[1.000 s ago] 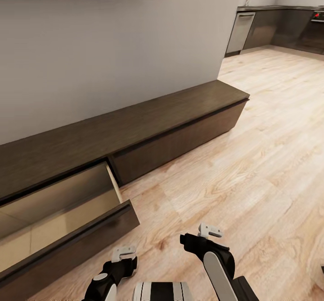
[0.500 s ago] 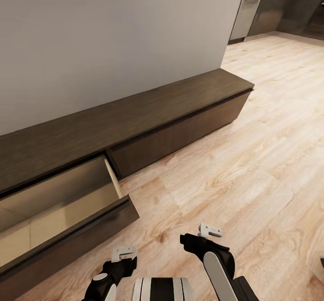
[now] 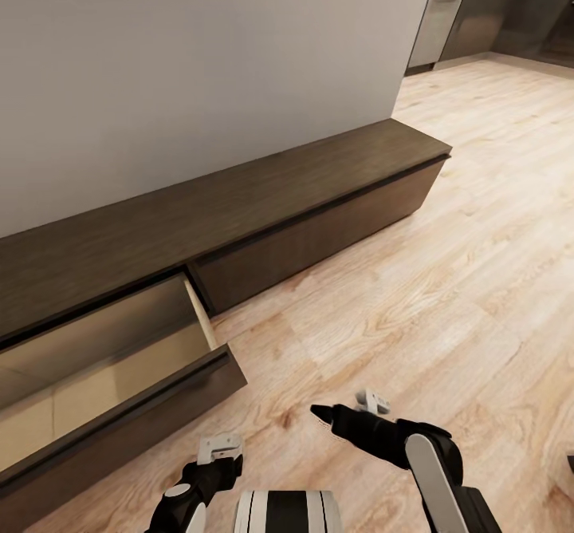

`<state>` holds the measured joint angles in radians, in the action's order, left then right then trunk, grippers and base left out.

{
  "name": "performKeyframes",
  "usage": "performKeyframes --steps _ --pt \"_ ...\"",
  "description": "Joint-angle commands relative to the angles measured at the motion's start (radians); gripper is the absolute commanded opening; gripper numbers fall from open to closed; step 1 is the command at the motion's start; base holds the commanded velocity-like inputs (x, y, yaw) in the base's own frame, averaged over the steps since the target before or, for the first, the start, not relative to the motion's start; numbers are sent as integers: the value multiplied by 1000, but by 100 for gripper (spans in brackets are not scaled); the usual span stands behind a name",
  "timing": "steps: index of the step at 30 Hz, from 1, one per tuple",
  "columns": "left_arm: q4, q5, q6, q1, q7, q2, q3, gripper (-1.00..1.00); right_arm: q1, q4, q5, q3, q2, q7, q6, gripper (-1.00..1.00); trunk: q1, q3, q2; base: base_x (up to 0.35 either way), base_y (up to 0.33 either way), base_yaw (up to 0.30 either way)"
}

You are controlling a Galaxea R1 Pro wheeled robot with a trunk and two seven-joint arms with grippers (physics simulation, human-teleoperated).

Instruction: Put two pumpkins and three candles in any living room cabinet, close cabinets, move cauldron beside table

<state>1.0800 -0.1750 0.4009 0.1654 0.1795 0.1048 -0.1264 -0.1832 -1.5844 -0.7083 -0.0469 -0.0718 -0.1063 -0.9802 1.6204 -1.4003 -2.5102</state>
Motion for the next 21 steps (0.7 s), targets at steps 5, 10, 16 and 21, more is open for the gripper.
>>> performKeyframes --steps 5,10,16,21 --pt "1 -11 3 0 9 0 -2 100 4 -1 -12 43 -1 49 -14 100 2 -16 -1 0 0 0" --pt "1 -11 3 0 9 0 -2 100 5 0 -7 46 -2 55 -14 100 4 -35 -2 0 0 0" --pt "1 -11 3 0 9 0 -2 100 5 0 -4 43 -2 56 -11 100 6 -51 -3 0 0 0" --pt "1 -11 3 0 9 0 -2 100 5 0 -3 42 -3 56 -10 100 7 -66 -4 0 0 0"
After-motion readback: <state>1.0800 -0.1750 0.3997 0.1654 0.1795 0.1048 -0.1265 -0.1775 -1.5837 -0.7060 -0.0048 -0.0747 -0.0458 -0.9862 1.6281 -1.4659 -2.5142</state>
